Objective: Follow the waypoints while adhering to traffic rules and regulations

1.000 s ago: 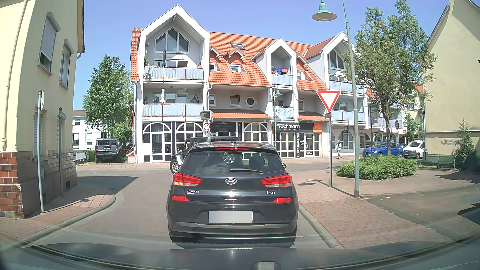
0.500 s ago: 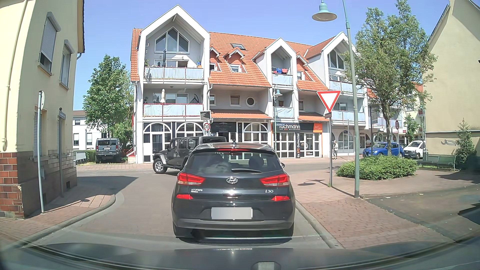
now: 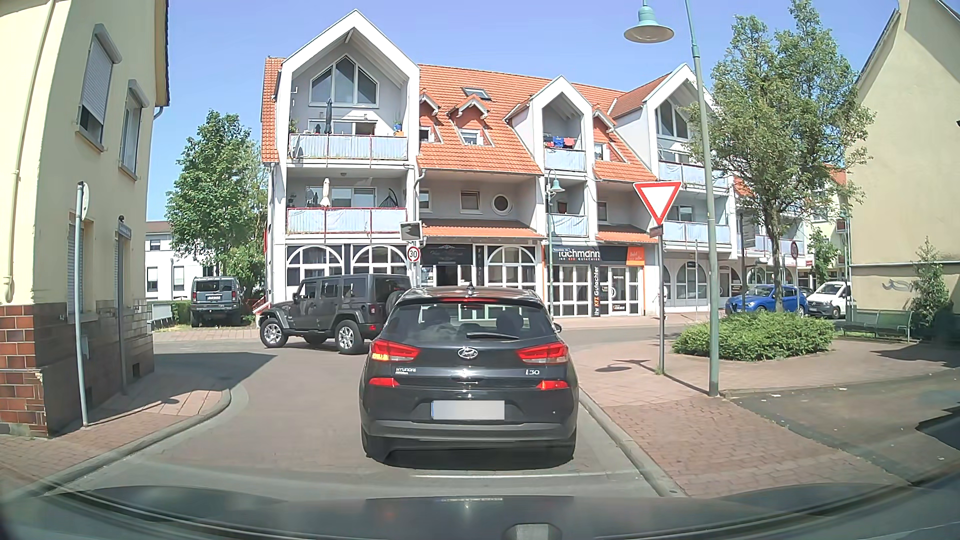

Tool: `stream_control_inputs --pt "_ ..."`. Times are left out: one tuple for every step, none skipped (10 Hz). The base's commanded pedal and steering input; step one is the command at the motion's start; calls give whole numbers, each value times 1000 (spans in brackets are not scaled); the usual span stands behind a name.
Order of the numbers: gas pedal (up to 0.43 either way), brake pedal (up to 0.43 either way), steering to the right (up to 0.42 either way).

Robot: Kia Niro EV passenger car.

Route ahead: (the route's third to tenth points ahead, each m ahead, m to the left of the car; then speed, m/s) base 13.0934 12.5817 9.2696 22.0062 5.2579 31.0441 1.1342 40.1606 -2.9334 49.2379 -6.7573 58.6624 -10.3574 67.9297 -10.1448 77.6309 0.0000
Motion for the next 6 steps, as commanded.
stream_control_inputs --pt "0 0 16" --pt "0 0 15" --pt "0 0 16" --pt "87 0 16" --pt "110 0 16" --pt "110 0 16"
